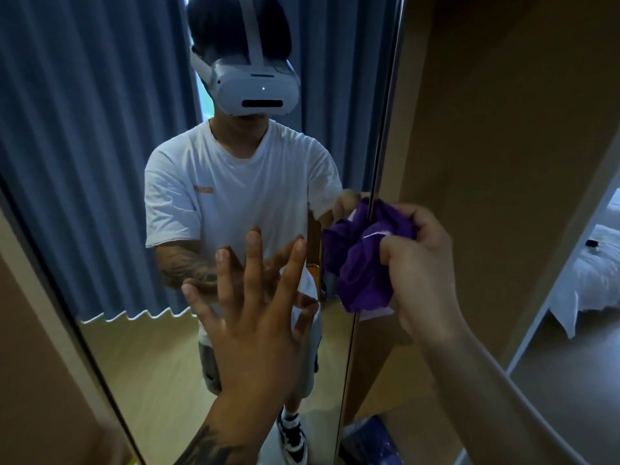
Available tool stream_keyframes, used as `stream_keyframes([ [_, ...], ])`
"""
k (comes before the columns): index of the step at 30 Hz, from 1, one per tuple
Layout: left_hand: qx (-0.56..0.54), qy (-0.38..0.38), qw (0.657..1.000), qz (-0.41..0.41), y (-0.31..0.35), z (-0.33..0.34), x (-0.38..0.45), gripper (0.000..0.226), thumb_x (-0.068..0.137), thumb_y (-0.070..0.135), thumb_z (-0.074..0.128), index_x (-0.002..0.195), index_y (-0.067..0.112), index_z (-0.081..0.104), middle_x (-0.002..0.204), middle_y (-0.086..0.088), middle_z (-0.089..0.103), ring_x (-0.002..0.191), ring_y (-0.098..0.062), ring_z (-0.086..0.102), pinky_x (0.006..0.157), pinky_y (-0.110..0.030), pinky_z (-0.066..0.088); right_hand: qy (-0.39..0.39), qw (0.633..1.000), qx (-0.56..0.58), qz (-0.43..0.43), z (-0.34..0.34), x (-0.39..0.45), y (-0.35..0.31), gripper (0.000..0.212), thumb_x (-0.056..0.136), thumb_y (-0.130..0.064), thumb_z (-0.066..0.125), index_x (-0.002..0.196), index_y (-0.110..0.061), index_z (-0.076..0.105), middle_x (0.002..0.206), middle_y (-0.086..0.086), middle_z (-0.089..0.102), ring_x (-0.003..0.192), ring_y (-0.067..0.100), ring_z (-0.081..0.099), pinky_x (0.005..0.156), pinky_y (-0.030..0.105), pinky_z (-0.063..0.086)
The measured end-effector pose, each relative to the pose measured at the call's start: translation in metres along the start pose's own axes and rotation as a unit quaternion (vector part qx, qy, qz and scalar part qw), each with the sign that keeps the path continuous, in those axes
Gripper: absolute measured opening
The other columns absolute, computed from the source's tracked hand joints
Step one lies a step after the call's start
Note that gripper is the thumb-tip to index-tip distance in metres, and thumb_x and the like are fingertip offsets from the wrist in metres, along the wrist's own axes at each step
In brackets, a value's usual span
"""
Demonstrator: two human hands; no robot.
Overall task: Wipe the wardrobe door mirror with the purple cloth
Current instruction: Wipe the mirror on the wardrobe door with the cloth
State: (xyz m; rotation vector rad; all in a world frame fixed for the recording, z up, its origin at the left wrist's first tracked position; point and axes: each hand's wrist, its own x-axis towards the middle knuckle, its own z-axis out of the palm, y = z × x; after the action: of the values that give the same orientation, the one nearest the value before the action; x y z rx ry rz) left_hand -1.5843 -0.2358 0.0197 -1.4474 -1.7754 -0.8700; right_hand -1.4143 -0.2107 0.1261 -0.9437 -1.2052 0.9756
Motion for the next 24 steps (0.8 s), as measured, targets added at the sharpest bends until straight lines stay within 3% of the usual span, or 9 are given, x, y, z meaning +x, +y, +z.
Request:
stream_keyframes([
  [3,0.001,-0.003,1.000,0.003,0.000,0.001,0.000,0.076,0.091,0.066,0.053,0.158,0.042,0.027,0.171,-0.008,0.012,0.157,-0.039,0.006,0.113,-0.078,0.010,-0.013,0.998,-0.007,0.061,0.000,-0.015,0.026,0.045,0.092,0.008,0.057,0.110,-0.033,0.064,0.101,-0.008,0.072,0.081,0.010,0.071,0.073,0.030,0.060],
  [5,0.005,-0.006,1.000,0.005,0.000,0.000,-0.001,0.077,0.091,0.066,0.053,0.159,0.042,0.025,0.171,-0.009,0.011,0.157,-0.039,0.004,0.113,-0.079,0.009,-0.034,0.993,-0.019,0.112,-0.002,-0.018,0.031,0.044,0.091,0.009,0.057,0.107,-0.031,0.064,0.102,-0.001,0.072,0.076,0.013,0.071,0.070,0.033,0.058],
  [11,0.010,-0.012,1.000,0.005,0.002,-0.001,0.000,0.084,0.090,0.061,0.063,0.160,0.042,0.021,0.172,-0.009,0.007,0.157,-0.040,0.002,0.113,-0.079,0.009,-0.015,1.000,-0.026,0.001,-0.002,0.010,-0.013,0.047,0.089,0.008,0.058,0.109,-0.035,0.064,0.099,-0.008,0.071,0.089,0.018,0.073,0.084,0.047,0.064],
  [15,0.003,-0.004,1.000,0.004,0.001,0.000,0.000,0.085,0.089,0.059,0.067,0.160,0.041,0.023,0.171,-0.009,0.010,0.157,-0.040,0.003,0.112,-0.079,0.009,-0.020,0.998,-0.040,0.046,0.000,-0.007,0.013,0.043,0.090,0.009,0.056,0.105,-0.031,0.063,0.098,-0.002,0.072,0.076,0.014,0.072,0.073,0.038,0.059],
  [18,-0.003,-0.005,1.000,0.004,0.003,-0.002,0.000,0.081,0.091,0.060,0.064,0.159,0.041,0.024,0.171,-0.009,0.011,0.157,-0.040,0.004,0.111,-0.080,0.010,-0.036,0.994,-0.069,0.078,-0.002,-0.006,0.015,0.041,0.090,0.009,0.057,0.103,-0.029,0.064,0.102,0.003,0.071,0.084,0.023,0.071,0.081,0.047,0.060],
  [20,0.003,-0.005,1.000,0.004,0.003,-0.001,0.001,0.079,0.092,0.062,0.060,0.159,0.041,0.024,0.171,-0.009,0.011,0.157,-0.040,0.004,0.111,-0.080,0.010,-0.029,0.996,-0.067,0.043,-0.002,0.005,-0.001,0.040,0.090,0.007,0.059,0.105,-0.030,0.064,0.104,0.000,0.070,0.090,0.024,0.072,0.086,0.050,0.062],
  [24,0.007,-0.006,1.000,-0.003,0.002,-0.001,0.001,0.083,0.090,0.064,0.064,0.159,0.042,0.023,0.171,-0.008,0.010,0.157,-0.039,0.003,0.113,-0.079,0.009,-0.019,0.999,-0.048,-0.016,-0.002,0.006,-0.006,0.042,0.090,0.005,0.060,0.110,-0.032,0.061,0.103,-0.008,0.068,0.087,0.013,0.072,0.077,0.038,0.063],
])
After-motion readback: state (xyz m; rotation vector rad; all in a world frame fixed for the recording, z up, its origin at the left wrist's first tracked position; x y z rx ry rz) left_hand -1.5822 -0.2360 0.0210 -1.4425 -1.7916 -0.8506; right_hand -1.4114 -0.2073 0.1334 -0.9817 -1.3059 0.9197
